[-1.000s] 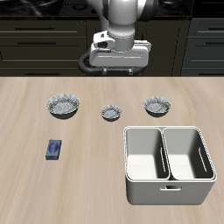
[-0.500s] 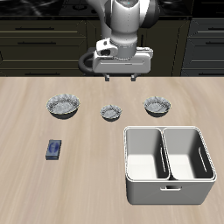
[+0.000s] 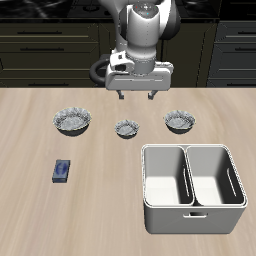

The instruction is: Stack the smallest bowl on the middle-sized bowl

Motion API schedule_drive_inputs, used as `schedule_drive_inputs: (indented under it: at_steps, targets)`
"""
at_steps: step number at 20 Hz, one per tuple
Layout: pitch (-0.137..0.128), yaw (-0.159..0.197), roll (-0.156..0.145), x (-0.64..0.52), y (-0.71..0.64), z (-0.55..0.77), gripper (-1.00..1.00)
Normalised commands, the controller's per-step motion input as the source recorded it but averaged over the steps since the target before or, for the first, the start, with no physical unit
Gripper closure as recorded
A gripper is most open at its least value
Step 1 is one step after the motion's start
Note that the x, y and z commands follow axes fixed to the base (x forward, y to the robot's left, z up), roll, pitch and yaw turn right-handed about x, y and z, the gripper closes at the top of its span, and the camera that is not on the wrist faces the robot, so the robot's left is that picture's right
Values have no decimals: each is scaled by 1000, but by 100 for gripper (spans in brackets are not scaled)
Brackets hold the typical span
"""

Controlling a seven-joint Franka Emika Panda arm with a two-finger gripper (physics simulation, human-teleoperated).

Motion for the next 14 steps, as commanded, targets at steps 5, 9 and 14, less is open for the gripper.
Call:
schedule_drive_inputs:
  at_steps: [5, 9, 14]
  targets:
    - [-5, -5, -16, -40, -99, -170, -100]
    - [-4, 26, -9, -27, -46, -205, -100]
    - [9, 0, 6, -2, 5, -200, -100]
